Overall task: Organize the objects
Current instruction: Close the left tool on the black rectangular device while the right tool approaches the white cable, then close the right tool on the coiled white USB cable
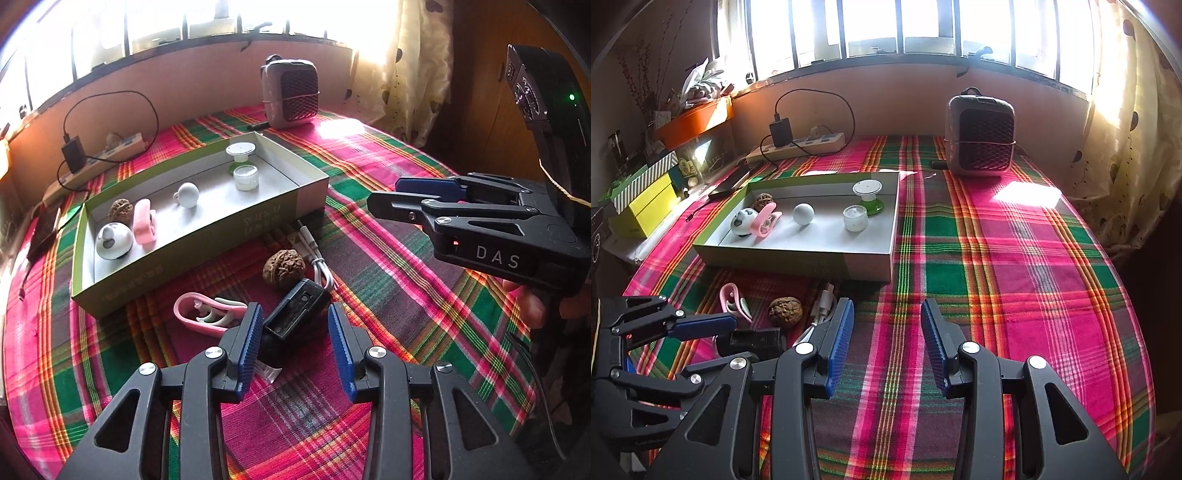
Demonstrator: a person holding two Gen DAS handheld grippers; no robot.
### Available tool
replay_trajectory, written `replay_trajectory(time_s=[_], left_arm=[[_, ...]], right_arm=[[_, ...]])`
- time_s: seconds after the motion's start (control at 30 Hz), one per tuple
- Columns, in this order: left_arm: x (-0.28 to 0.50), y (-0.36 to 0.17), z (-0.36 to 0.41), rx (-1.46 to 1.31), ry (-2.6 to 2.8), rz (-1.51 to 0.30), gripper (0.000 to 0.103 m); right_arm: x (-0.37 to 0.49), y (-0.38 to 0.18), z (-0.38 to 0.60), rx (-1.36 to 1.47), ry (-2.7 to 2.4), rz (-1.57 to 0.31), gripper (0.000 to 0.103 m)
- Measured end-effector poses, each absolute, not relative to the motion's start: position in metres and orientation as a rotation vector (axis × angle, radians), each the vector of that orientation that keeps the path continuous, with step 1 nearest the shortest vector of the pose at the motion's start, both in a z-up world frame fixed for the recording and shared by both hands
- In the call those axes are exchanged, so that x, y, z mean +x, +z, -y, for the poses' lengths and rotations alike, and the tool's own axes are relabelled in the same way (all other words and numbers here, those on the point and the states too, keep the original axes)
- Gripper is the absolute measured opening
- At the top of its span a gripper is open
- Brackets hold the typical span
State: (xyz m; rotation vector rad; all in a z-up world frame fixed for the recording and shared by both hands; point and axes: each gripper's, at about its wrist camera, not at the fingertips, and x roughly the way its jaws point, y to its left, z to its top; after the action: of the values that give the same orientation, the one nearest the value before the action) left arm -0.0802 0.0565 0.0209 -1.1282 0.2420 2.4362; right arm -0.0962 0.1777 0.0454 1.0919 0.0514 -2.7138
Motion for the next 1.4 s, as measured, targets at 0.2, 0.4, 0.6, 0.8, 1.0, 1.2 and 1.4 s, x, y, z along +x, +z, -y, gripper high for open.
replay_trajectory(time_s=[0.2,0.4,0.6,0.8,1.0,1.2,1.4], left_arm=[[-0.086,0.017,-0.061,-1.155,2.425,-0.279,0.034],[-0.084,0.014,-0.065,-1.173,2.418,-0.288,0.034],[-0.086,0.007,-0.067,-1.227,2.403,-0.239,0.034],[-0.086,0.005,-0.068,-1.219,2.425,-0.242,0.032],[-0.086,0.005,-0.061,-1.236,2.453,-0.193,0.025],[-0.083,0.005,-0.052,-1.244,2.491,-0.155,0.025],[-0.08,0.004,-0.038,-1.262,2.537,-0.114,0.025]], right_arm=[[-0.095,0.045,-0.179,1.092,-2.711,-0.041,0.039],[-0.095,0.043,-0.181,1.096,-2.709,-0.034,0.039],[-0.096,0.039,-0.182,1.113,-2.701,-0.028,0.039],[-0.097,0.037,-0.181,1.122,-2.692,-0.033,0.039],[-0.098,0.036,-0.178,1.133,-2.681,-0.041,0.039],[-0.1,0.031,-0.172,1.155,-2.661,-0.055,0.039],[-0.103,0.029,-0.157,1.165,-2.62,-0.063,0.039]])
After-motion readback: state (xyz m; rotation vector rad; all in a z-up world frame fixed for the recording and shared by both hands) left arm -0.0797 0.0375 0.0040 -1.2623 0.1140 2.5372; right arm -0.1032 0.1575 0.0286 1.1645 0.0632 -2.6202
